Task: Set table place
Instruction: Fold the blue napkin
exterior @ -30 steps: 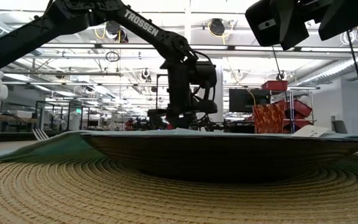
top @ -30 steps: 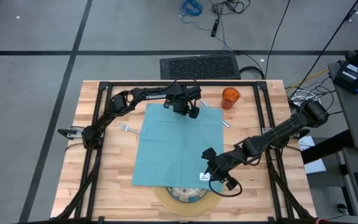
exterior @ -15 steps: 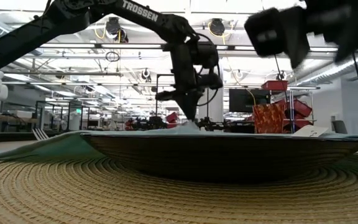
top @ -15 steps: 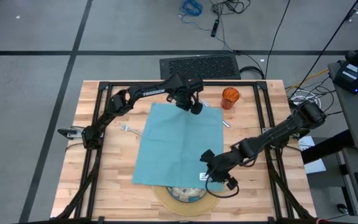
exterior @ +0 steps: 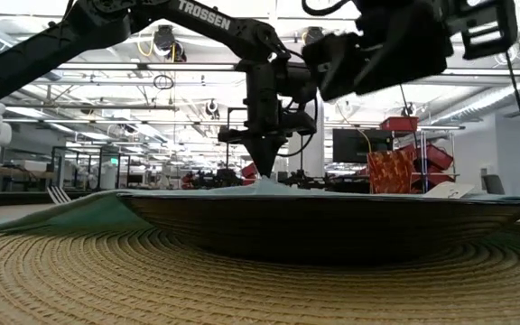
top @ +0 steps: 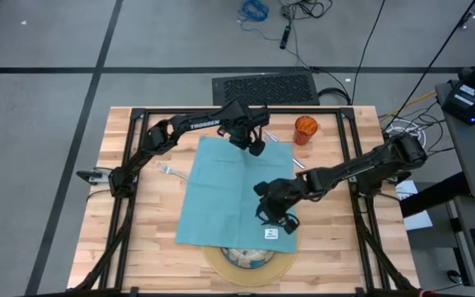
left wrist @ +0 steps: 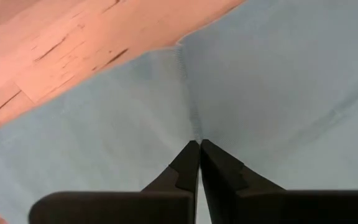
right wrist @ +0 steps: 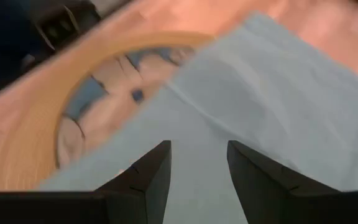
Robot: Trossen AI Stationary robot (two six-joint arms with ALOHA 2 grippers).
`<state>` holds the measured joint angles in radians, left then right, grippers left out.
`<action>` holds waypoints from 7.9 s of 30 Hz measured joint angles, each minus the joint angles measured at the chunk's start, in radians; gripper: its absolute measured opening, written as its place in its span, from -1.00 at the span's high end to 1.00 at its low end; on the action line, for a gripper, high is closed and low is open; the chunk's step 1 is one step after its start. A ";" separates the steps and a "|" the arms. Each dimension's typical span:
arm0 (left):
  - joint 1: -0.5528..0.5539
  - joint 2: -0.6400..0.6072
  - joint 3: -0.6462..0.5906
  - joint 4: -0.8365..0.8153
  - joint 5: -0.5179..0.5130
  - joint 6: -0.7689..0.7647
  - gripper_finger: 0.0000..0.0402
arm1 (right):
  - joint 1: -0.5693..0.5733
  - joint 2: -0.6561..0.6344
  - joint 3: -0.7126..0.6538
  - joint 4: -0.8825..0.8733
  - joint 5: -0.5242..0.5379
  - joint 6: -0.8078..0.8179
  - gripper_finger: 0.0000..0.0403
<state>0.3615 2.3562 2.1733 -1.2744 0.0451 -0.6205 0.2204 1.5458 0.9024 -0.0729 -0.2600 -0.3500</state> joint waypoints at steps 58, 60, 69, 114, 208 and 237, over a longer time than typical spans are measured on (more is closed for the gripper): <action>-0.064 0.000 -0.001 -0.077 0.079 -0.010 1.00 | -0.003 0.626 0.698 -0.469 -0.140 -0.428 0.26; -0.064 0.000 -0.001 -0.077 0.083 -0.010 1.00 | -0.004 0.651 0.735 -0.496 -0.135 -0.442 0.26; -0.070 0.000 -0.001 -0.078 0.109 -0.002 1.00 | -0.018 0.736 0.828 -0.585 -0.156 -0.467 0.26; -0.073 -0.078 0.184 -0.199 0.070 0.108 1.00 | -0.023 0.563 0.829 -0.720 -0.037 -0.469 1.00; 0.050 -0.361 -0.066 -0.297 -0.262 0.243 1.00 | 0.019 0.791 1.361 -0.840 -0.078 -0.247 -0.17; 0.081 -1.109 -1.115 0.502 -0.084 0.133 1.00 | 0.069 0.178 1.218 -0.885 0.500 0.082 0.08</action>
<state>0.4427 1.2474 1.0587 -0.7722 -0.0388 -0.4878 0.2899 1.7235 2.1199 -0.9579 0.2402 -0.2680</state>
